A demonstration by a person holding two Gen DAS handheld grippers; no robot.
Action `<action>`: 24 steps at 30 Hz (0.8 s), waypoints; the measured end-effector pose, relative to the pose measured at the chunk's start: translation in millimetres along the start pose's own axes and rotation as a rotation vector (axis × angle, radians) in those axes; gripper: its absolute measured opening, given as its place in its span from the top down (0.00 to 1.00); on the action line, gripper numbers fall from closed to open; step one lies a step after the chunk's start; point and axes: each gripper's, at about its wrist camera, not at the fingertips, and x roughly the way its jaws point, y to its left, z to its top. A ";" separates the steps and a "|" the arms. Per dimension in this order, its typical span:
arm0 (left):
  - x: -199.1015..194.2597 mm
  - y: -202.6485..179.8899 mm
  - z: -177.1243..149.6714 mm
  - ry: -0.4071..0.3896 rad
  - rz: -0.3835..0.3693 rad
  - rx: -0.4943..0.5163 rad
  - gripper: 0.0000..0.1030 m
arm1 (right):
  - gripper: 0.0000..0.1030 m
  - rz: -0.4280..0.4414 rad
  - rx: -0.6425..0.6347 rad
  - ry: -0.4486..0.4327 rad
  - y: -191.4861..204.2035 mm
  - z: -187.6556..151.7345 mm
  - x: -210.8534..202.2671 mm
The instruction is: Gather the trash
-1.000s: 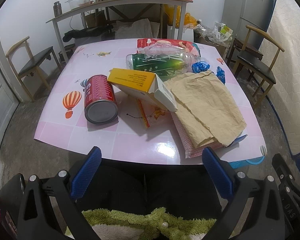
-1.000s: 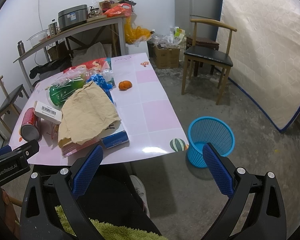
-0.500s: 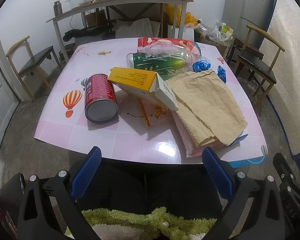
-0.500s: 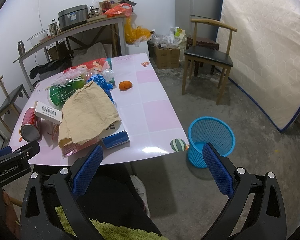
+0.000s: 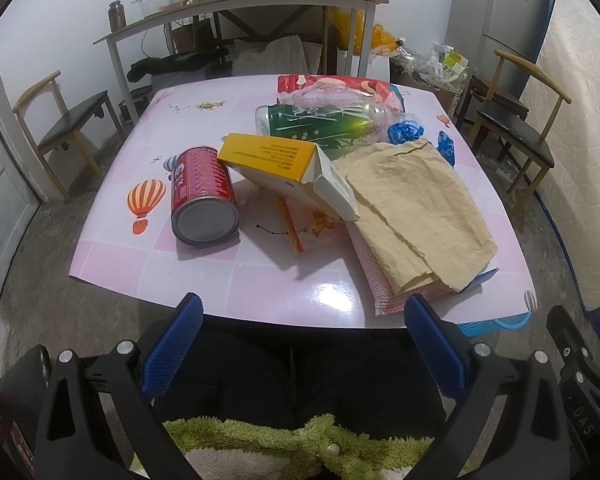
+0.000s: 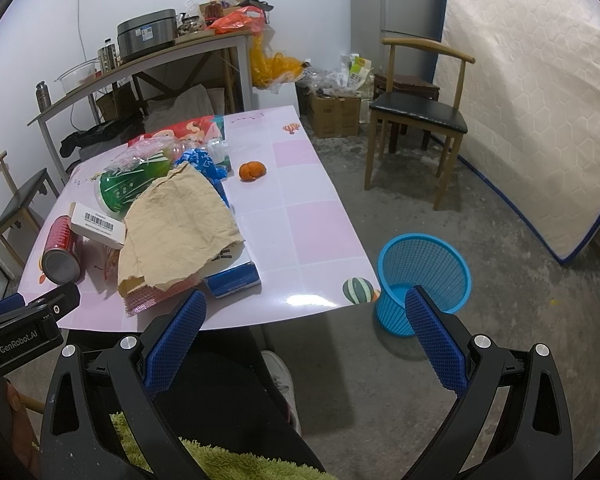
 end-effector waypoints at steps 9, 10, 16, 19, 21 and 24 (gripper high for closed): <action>0.6 0.3 -0.1 -0.001 0.001 0.000 0.04 | 0.07 0.003 0.000 0.000 0.9 -1.6 3.6; 4.1 6.5 -4.5 0.000 0.001 -0.002 0.04 | 0.07 0.004 0.000 0.000 4.2 -2.2 4.8; 4.7 8.7 -2.4 -0.002 0.003 -0.002 0.04 | 0.07 0.006 -0.001 0.001 6.3 -1.7 5.5; 5.0 11.5 -2.9 -0.003 0.004 -0.002 0.04 | 0.07 0.010 -0.004 0.001 9.6 -0.2 5.1; 4.7 10.8 -2.5 -0.002 0.004 -0.002 0.04 | 0.07 0.013 -0.004 0.003 9.3 0.7 4.3; 5.1 14.1 -2.7 -0.001 0.004 -0.003 0.04 | 0.07 0.017 -0.004 0.005 8.7 0.5 3.6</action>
